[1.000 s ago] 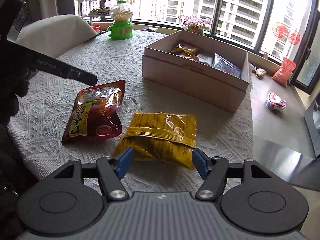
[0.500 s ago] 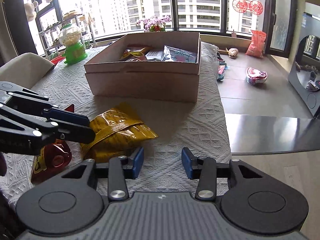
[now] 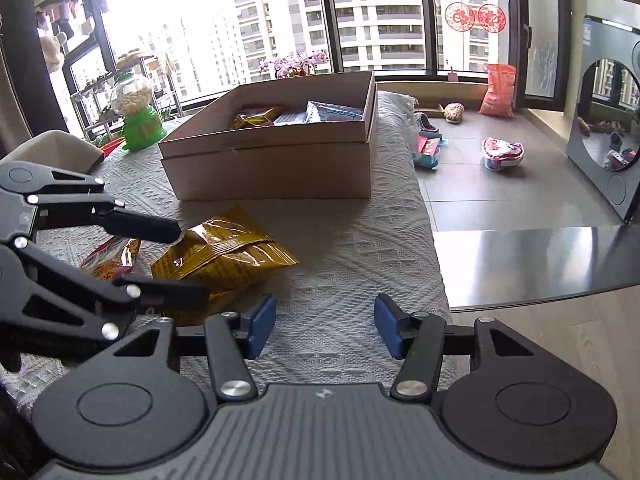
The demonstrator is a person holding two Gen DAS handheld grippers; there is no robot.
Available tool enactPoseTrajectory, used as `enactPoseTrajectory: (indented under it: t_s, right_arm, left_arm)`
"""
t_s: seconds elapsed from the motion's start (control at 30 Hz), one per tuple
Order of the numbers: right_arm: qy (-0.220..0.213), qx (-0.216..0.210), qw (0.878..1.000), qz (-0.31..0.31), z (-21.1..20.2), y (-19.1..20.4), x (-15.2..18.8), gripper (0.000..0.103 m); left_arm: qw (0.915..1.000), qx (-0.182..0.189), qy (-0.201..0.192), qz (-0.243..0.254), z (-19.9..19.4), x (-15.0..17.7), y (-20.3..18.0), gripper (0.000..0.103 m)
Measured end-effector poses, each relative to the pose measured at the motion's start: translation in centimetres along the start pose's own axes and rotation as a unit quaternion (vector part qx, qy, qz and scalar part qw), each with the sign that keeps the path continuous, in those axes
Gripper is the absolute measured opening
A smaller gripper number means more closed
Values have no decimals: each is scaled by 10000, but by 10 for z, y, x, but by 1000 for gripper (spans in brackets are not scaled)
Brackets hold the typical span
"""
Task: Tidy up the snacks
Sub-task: 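Grasp the yellow chip bag with the left tool while the right tool grasps the red packet, then carry the yellow chip bag and red packet over the pink box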
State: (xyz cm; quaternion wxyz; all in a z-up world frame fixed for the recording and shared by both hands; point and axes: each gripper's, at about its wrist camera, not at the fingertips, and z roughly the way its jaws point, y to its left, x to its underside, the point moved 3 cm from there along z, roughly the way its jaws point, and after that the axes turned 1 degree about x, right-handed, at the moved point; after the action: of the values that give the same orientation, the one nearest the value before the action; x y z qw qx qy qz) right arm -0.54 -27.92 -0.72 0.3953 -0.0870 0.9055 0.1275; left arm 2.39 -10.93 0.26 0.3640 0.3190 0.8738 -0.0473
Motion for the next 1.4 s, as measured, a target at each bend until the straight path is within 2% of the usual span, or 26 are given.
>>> enactPoseTrajectory:
  t_s: [0.1,0.23,0.3,0.37,0.5,0.6,0.7,0.83,0.93,1.0,1.07,1.13,1.17,1.23,1.33,1.4]
  right_arm:
    - [-32,25,10000,-90,1,4,1,61]
    - [-49,56,9995,-306,0,10,5,70]
    - [-49,163,9988,-469,1,15,7,71]
    - [-46,249,9980,-585,1,19,8,73]
    - [8,250,9981,-556,-3,22,7,73]
    - [-7,43,9989,-473,-7,27,3,73]
    - [-18,-321,9980,-542,-7,41,-3,73]
    - [68,-874,9926,-836,1,81,-14,73]
    - [170,-1294,9851,-1125,11,118,-20,73]
    - [181,-1371,9793,-1477,16,145,-18,73]
    - [73,-1220,9718,-2018,20,171,-13,74]
    - [-131,-910,9576,-2730,25,193,-2,75]
    - [-226,-814,9536,-2889,27,198,1,78]
    - [-201,-903,9562,-2777,29,196,1,82]
    - [62,-1144,9634,-2425,31,183,-3,84]
    - [328,-1334,9666,-2162,35,172,-3,89]
  left_arm:
    - [9995,251,109,-185,11,-2,8,62]
    - [9942,722,223,-760,23,-7,21,62]
    - [9898,858,242,-1108,22,-7,31,51]
    - [9864,886,121,-1379,9,-4,41,46]
    - [9772,526,-731,-1922,-53,17,69,46]
    - [9657,211,-1004,-2385,-94,46,94,46]
    - [9562,63,-723,-2836,-116,81,115,46]
    - [9424,-345,-391,-3304,-127,122,124,46]
    - [9311,-503,-278,-3602,-129,142,130,46]
    - [9250,-510,-215,-3760,-126,149,134,46]
    - [9251,-461,-177,-3765,-123,151,134,46]
    - [9271,-356,-201,-3726,-120,156,133,46]
    - [9282,-319,-220,-3702,-118,155,132,46]
    - [9303,-283,-237,-3649,-115,153,128,46]
    - [9321,-275,-258,-3603,-112,151,126,46]
    - [9310,-268,-282,-3631,-111,151,127,46]
